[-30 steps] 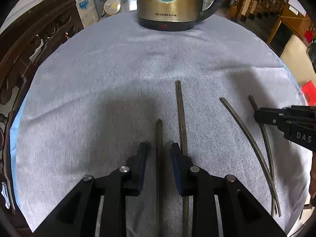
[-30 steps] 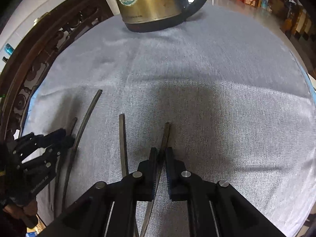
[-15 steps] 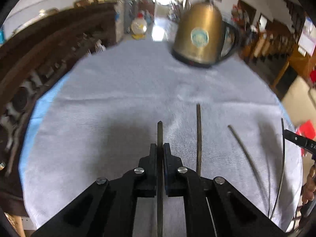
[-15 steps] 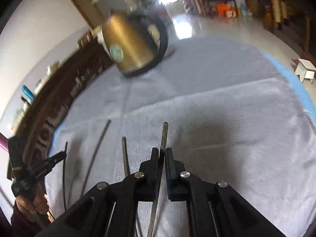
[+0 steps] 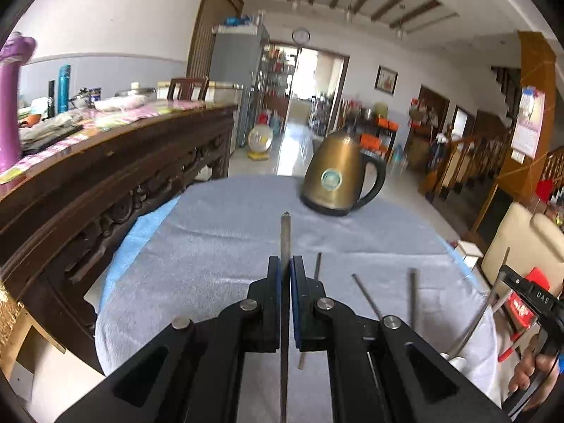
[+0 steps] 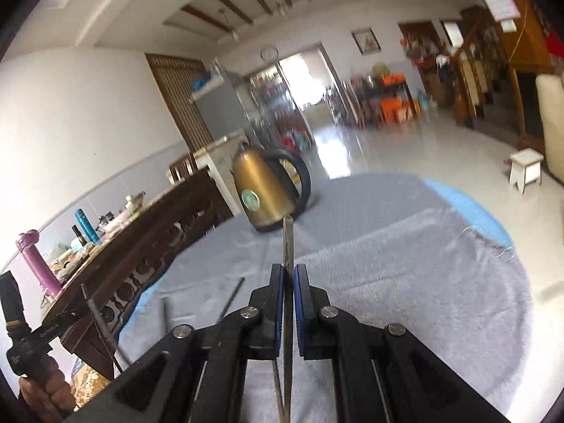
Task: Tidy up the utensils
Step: 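Lift the chopsticks and lower them into the grey cup with both tools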
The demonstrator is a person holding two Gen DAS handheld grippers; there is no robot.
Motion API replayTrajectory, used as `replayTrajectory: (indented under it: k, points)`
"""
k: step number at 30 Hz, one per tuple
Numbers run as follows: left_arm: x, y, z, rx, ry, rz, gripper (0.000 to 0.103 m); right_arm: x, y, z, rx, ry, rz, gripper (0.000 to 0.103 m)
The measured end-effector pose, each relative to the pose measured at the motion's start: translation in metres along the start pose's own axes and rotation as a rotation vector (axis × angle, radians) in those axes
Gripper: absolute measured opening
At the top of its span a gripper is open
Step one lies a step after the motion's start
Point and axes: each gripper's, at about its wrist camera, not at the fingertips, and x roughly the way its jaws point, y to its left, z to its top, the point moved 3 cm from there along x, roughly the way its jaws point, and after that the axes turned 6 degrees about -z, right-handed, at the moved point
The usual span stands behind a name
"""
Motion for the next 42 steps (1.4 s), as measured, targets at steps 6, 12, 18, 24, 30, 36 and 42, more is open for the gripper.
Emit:
replayTrajectory:
  k: [6, 12, 18, 24, 30, 36, 42]
  points:
    - [-0.043, -0.009, -0.001, -0.032, -0.086, -0.048, 0.005, -0.059, 0.023, 0.003, -0.057, -0.118, 0.000, 0.007]
    - [-0.075, -0.019, 0.014, -0.068, -0.155, -0.099, 0.005, -0.099, 0.037, 0.015, -0.088, -0.199, 0.016, 0.007]
    - [-0.101, -0.032, 0.032, -0.095, -0.216, -0.180, 0.005, -0.134, 0.054, 0.031, -0.106, -0.261, 0.063, 0.007]
    - [-0.111, -0.044, 0.040, -0.101, -0.239, -0.231, 0.005, -0.161, 0.072, 0.043, -0.109, -0.290, 0.126, 0.007]
    - [-0.107, -0.048, 0.037, -0.107, -0.246, -0.235, 0.005, -0.170, 0.083, 0.042, -0.097, -0.313, 0.182, 0.007]
    - [-0.094, -0.052, 0.026, -0.118, -0.223, -0.229, 0.005, -0.152, 0.094, 0.027, -0.095, -0.279, 0.188, 0.007]
    - [-0.082, -0.051, 0.017, -0.115, -0.205, -0.205, 0.005, -0.126, 0.097, 0.007, -0.121, -0.224, 0.159, 0.007]
